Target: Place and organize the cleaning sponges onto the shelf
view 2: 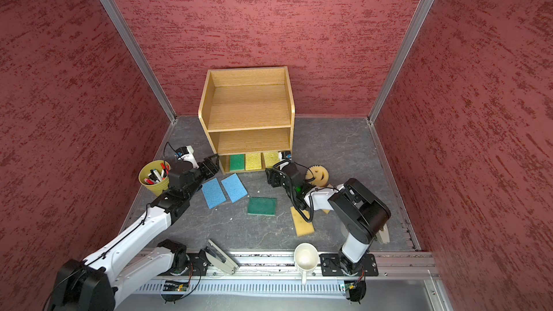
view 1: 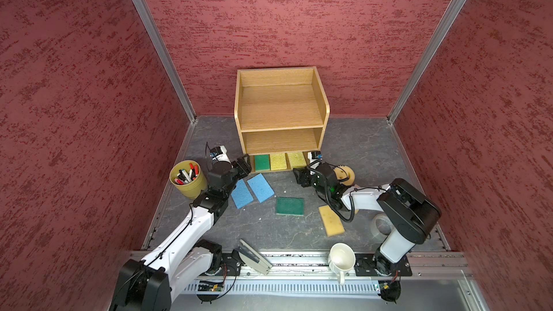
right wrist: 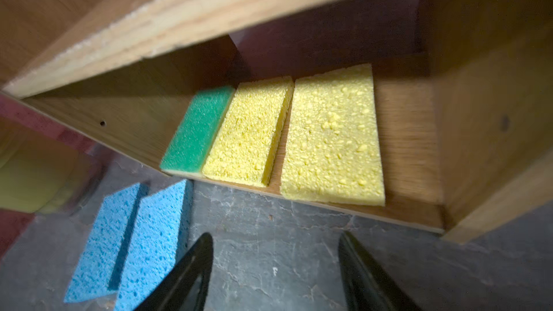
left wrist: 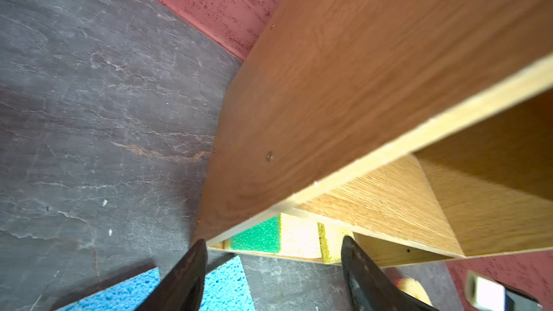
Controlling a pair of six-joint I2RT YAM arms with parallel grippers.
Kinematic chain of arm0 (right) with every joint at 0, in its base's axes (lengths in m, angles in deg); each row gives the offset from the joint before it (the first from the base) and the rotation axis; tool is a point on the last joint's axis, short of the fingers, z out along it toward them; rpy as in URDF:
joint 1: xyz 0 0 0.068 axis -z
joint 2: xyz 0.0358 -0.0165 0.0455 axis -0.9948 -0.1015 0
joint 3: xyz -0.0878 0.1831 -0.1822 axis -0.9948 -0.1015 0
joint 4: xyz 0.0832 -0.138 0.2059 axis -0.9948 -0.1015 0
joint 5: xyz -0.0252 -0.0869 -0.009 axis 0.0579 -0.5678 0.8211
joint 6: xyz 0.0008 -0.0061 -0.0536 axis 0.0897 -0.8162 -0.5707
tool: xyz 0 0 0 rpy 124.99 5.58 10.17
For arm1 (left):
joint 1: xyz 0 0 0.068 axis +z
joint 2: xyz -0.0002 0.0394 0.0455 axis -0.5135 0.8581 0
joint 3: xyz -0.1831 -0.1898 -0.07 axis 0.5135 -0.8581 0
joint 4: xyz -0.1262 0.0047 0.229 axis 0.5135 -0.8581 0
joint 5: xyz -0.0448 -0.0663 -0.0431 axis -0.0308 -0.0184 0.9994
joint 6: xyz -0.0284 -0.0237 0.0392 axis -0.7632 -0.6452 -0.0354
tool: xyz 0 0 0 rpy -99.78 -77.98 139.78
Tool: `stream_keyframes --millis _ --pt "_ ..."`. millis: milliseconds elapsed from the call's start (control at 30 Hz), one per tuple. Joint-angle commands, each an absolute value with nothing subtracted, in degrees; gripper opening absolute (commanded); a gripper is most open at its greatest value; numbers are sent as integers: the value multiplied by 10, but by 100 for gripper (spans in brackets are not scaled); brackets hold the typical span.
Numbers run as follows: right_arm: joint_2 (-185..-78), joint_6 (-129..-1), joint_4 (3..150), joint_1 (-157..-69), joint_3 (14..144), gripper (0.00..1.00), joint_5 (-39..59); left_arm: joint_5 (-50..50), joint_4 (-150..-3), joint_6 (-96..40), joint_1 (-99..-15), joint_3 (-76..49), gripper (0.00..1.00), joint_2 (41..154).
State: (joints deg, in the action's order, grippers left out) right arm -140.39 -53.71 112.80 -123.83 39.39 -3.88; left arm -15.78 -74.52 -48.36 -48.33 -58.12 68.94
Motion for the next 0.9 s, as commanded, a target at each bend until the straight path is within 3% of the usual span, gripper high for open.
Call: stream_keyframes --millis 0,133,167,200,867 --pt "-1404 -452 1177 -1230 382 76 -11 -162 -768 -496 -490 -599 71 668" --pt "-1420 -388 1229 -1224 376 86 23 -155 -777 -497 -492 -606 71 646" --pt "-1423 -378 1234 -1223 377 96 18 -153 -778 -497 -492 -609 71 641" --pt "-1424 -375 1236 -1223 378 99 8 -152 -779 -498 -492 -613 71 635" --pt "-1474 -501 1151 -1249 453 99 -192 -146 -789 -503 -492 -641 72 609"
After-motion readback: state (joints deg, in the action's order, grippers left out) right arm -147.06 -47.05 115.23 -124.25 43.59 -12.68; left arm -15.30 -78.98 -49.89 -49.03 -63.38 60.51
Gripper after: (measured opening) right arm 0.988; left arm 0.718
